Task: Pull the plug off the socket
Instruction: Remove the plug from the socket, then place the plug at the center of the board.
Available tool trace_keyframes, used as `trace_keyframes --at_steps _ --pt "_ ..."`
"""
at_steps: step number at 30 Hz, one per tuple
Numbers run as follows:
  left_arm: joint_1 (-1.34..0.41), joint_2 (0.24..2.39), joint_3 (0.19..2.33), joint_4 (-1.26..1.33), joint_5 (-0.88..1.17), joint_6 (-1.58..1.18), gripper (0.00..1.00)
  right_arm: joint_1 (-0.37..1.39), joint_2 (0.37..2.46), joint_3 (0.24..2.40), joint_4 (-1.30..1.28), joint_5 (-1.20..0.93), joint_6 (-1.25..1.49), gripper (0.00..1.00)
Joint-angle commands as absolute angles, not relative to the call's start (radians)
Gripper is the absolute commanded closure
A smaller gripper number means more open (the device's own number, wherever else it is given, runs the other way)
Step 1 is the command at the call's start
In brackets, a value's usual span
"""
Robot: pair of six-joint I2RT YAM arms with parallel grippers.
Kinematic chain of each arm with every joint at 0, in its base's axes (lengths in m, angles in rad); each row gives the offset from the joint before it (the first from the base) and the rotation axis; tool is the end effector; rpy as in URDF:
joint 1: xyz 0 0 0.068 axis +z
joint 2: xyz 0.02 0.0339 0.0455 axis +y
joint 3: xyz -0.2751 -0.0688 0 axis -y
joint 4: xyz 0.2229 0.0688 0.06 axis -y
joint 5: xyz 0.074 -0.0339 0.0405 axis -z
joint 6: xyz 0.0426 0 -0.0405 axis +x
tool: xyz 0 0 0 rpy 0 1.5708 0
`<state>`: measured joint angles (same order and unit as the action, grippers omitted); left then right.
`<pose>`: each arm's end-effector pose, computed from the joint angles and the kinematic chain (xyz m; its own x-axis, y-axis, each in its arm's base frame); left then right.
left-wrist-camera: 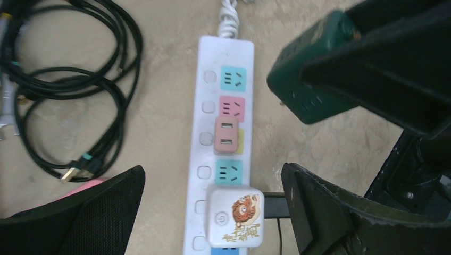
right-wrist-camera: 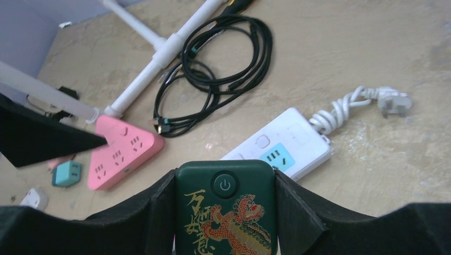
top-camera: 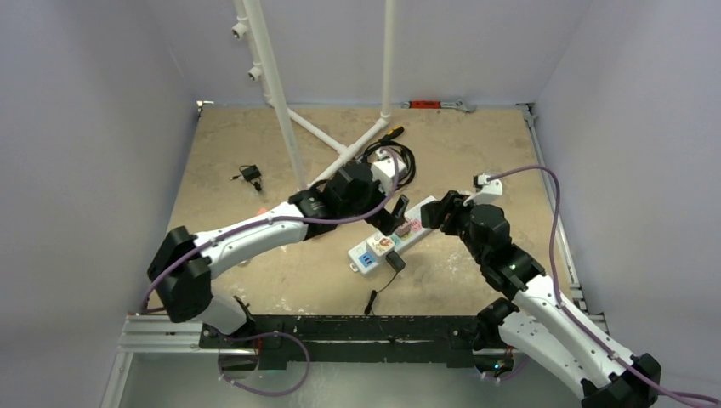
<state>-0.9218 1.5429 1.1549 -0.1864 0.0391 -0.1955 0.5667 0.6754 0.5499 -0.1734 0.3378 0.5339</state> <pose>0.2037 -0.2713 0.2964 -0.4806 0.3124 -0.8194 0.7366 0.6509 -0.1839 0.1283 0.0649 0.2835 -0.3356 0.3555 -0.8723 -0.0796 0.9120 0.4023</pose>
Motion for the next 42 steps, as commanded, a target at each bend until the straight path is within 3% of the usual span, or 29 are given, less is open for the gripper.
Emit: trace_keyframes --at_steps 1,8,20,27,42 --pt "-0.813 1.423 1.129 -0.128 0.080 -0.185 0.01 0.571 0.690 0.576 -0.053 0.202 0.529 1.00" --pt "-0.714 1.289 1.060 -0.057 0.068 -0.169 0.01 0.676 0.780 0.554 0.122 0.162 0.599 1.00" --pt "-0.691 1.080 0.910 0.111 -0.230 -0.178 0.01 0.991 1.211 0.678 0.465 0.259 0.658 1.00" --pt "-0.688 1.049 0.878 0.137 -0.268 -0.185 0.01 1.025 1.506 0.846 0.529 0.246 0.633 1.00" --pt "-0.688 1.038 0.859 0.157 -0.272 -0.208 0.01 1.035 1.941 1.200 0.636 0.187 0.558 1.00"
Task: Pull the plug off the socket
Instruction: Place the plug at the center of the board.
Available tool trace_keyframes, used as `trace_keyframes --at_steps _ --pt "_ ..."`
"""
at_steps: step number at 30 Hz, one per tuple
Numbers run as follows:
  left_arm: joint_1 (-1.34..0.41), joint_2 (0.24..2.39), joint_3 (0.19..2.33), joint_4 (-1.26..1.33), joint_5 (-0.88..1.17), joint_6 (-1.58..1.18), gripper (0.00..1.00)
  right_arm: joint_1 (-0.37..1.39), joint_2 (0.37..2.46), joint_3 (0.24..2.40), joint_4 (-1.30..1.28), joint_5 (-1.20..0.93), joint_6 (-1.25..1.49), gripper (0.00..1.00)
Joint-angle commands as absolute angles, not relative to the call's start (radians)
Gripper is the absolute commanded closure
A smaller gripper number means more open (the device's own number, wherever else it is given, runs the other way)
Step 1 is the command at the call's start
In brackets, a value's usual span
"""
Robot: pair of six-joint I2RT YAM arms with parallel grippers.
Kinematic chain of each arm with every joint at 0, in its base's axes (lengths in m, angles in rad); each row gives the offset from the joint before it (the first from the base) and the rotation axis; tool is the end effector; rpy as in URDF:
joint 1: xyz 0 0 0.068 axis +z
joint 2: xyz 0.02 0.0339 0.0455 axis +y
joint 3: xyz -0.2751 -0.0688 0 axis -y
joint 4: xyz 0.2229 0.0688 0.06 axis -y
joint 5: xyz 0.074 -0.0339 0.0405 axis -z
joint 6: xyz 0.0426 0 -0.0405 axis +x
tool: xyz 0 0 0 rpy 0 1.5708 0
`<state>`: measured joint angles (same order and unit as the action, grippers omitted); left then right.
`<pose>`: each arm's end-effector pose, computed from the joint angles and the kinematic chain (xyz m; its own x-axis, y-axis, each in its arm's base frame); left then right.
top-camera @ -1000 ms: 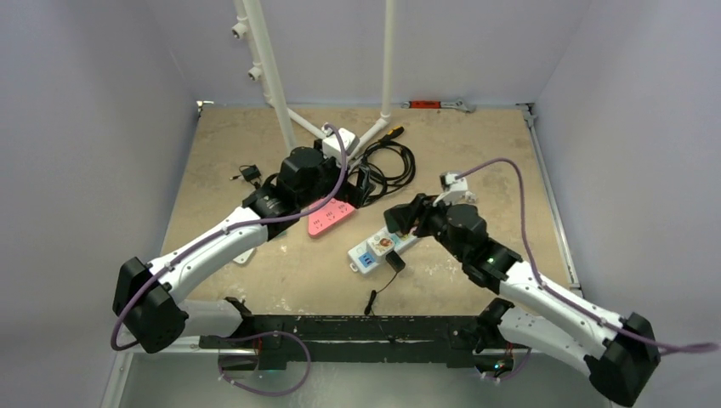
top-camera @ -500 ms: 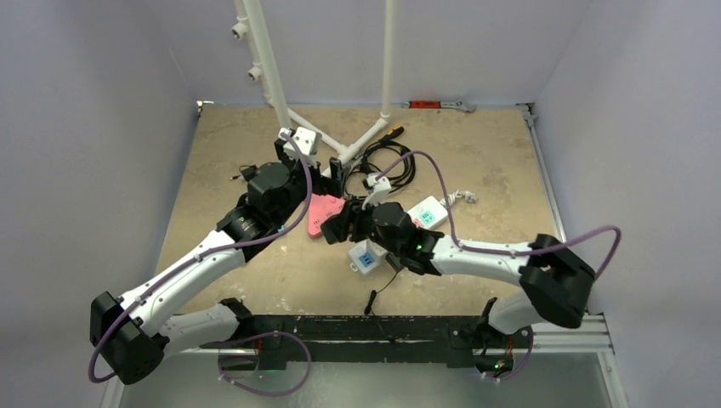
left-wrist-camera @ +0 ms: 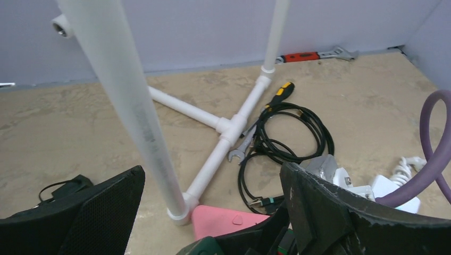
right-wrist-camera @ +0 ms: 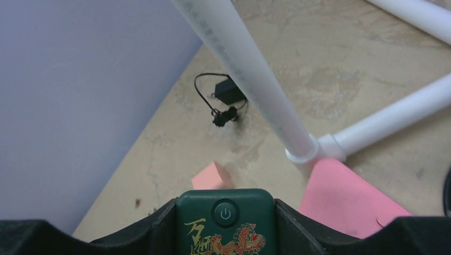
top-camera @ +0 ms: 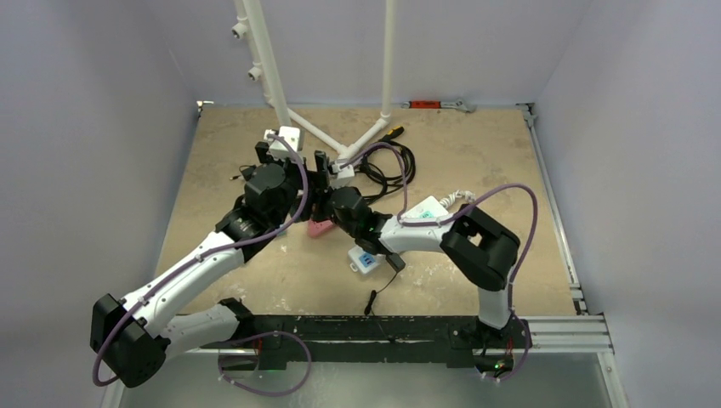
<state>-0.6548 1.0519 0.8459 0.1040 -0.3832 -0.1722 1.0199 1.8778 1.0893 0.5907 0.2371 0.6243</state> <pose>0.1897 -0.1256 0.3540 -0.1258 -0.1038 -0.9866 0.2520 0.9586 -0.1330 0.2263 0.3492 0.2373 -0.4971 0.2763 -0.8225 -0.5141 0.6699 0.5357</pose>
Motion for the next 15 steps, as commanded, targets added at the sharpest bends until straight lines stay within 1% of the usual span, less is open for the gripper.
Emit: trace_keyframes --at_steps 1,3,8,12,15 --pt "-0.688 1.038 0.859 0.157 -0.276 -0.209 0.01 1.035 1.960 1.216 0.631 0.188 0.558 1.00" --pt "-0.688 1.031 0.858 0.155 -0.293 -0.210 0.01 1.036 1.984 1.231 0.632 0.192 0.558 0.98" --pt "-0.688 1.002 0.849 0.158 -0.330 -0.213 0.01 1.035 2.033 1.260 0.618 0.190 0.560 0.86" --pt "-0.687 0.997 0.848 0.159 -0.330 -0.215 0.01 1.035 2.062 1.291 0.596 0.188 0.558 0.73" --pt "-0.688 0.997 0.850 0.157 -0.330 -0.216 0.01 1.035 2.072 1.305 0.583 0.188 0.557 0.62"
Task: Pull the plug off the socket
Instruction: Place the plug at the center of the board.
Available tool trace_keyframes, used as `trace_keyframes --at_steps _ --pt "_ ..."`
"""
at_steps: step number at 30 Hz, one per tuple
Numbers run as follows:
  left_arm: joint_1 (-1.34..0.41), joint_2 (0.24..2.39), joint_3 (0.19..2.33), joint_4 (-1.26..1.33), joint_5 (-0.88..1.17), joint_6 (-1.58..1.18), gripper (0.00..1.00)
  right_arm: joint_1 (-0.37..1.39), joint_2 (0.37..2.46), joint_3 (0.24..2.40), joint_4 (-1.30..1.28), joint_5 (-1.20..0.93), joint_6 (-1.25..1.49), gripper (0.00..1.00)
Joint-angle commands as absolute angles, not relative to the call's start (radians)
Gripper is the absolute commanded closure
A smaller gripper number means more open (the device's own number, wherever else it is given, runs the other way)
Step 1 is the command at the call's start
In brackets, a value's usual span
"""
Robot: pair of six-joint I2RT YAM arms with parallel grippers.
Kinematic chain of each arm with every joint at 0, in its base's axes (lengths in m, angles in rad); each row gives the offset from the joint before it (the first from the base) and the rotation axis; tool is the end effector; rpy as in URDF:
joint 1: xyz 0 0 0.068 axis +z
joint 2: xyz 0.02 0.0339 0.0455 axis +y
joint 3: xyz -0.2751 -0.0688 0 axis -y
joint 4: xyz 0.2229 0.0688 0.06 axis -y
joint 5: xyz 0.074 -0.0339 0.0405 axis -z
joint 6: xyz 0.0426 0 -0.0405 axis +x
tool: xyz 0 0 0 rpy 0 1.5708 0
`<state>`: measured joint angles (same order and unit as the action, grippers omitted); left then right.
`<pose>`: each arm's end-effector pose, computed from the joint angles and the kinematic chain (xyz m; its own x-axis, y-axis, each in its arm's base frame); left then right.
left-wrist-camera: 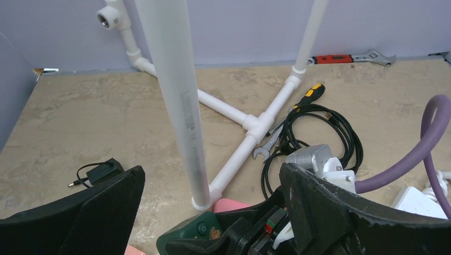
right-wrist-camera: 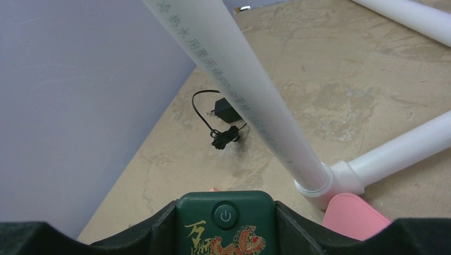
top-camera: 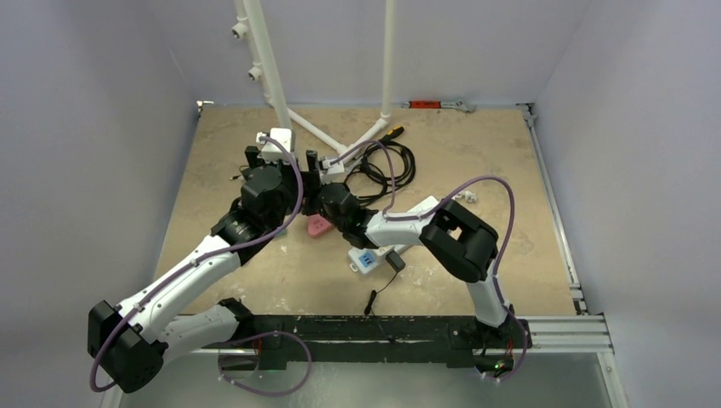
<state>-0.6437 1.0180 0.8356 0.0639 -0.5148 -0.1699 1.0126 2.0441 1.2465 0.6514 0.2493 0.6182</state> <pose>0.1853 -0.1128 0.3531 -0.1154 -0.0974 -0.9885 0.1134 0.9874 -0.1105 0.2515 0.3830 0.2239 -0.4644 0.3168 -0.8271 -0.5198 0.6586 0.5441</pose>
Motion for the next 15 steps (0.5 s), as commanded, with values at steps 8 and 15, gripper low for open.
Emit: trace_keyframes --at_steps 8,15 --pt "-0.688 0.991 0.858 0.139 -0.373 -0.212 0.01 1.035 2.044 1.276 0.590 0.195 0.549 0.40" --pt "-0.688 0.994 0.855 0.145 -0.352 -0.210 0.01 1.037 1.963 1.219 0.626 0.182 0.516 0.25"
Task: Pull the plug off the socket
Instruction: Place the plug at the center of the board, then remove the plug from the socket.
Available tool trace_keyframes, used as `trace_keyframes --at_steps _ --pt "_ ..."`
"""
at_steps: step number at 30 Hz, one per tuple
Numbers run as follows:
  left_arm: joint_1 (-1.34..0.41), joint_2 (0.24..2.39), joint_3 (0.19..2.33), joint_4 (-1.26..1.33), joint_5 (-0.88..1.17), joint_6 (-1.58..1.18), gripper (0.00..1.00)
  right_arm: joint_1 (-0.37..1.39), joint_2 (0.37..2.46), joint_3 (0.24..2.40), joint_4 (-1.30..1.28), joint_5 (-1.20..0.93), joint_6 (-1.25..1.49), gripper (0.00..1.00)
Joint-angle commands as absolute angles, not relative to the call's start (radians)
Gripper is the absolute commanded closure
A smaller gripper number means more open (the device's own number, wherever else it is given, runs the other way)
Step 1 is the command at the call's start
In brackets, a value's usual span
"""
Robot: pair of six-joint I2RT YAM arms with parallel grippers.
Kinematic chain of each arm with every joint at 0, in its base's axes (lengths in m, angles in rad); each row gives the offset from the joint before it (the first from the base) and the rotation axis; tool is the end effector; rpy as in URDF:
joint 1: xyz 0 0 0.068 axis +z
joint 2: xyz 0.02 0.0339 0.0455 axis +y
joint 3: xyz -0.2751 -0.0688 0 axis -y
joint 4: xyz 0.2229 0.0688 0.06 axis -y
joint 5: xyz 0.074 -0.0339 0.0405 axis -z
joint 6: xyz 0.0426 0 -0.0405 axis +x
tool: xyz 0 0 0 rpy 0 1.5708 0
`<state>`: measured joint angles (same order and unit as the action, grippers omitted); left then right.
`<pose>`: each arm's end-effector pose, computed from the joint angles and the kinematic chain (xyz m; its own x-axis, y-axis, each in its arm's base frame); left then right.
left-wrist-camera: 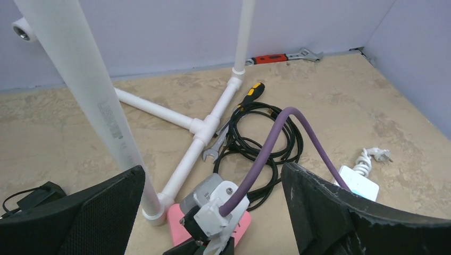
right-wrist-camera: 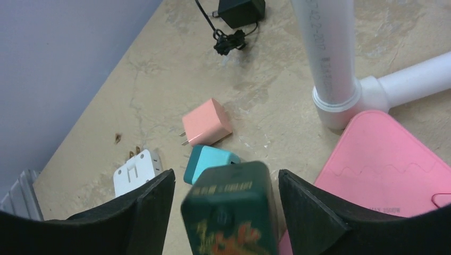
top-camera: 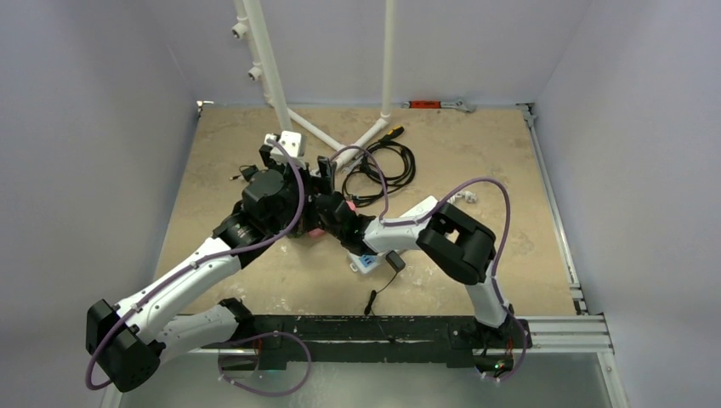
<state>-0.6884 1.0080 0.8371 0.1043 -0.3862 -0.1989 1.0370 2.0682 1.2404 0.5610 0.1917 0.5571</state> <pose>0.1772 -0.1250 0.3598 -0.1093 -0.1471 -0.9831 0.2822 0.9437 -0.1726 0.2400 0.3901 0.2012 -0.5113 0.1551 -0.8453 -0.5670 0.6783 0.4674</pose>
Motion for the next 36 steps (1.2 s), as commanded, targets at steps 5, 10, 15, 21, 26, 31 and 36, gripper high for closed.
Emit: trace_keyframes --at_steps 5,10,15,21,26,31,36 --pt "-0.687 0.995 0.855 0.147 -0.341 -0.210 0.01 1.037 1.924 1.196 0.611 0.194 0.503 0.15" --pt "-0.688 0.965 0.836 0.171 -0.339 -0.211 0.01 1.037 1.860 1.141 0.607 0.220 0.503 0.11" --pt "-0.687 0.922 0.805 0.217 -0.307 -0.203 0.01 1.036 1.739 1.035 0.607 0.213 0.502 0.08" --pt "-0.687 0.908 0.799 0.231 -0.258 -0.208 0.00 1.028 1.551 0.892 0.535 0.242 0.417 0.02" --pt "-0.688 0.878 0.786 0.243 -0.232 -0.226 0.01 0.920 1.360 0.744 0.489 0.147 0.452 0.01" --pt "-0.688 0.887 0.784 0.251 -0.102 -0.229 0.01 0.819 1.184 0.645 0.413 0.107 0.419 0.01" --pt "-0.689 0.933 0.797 0.286 0.141 -0.216 0.01 0.786 1.092 0.652 0.261 0.166 0.365 0.01"
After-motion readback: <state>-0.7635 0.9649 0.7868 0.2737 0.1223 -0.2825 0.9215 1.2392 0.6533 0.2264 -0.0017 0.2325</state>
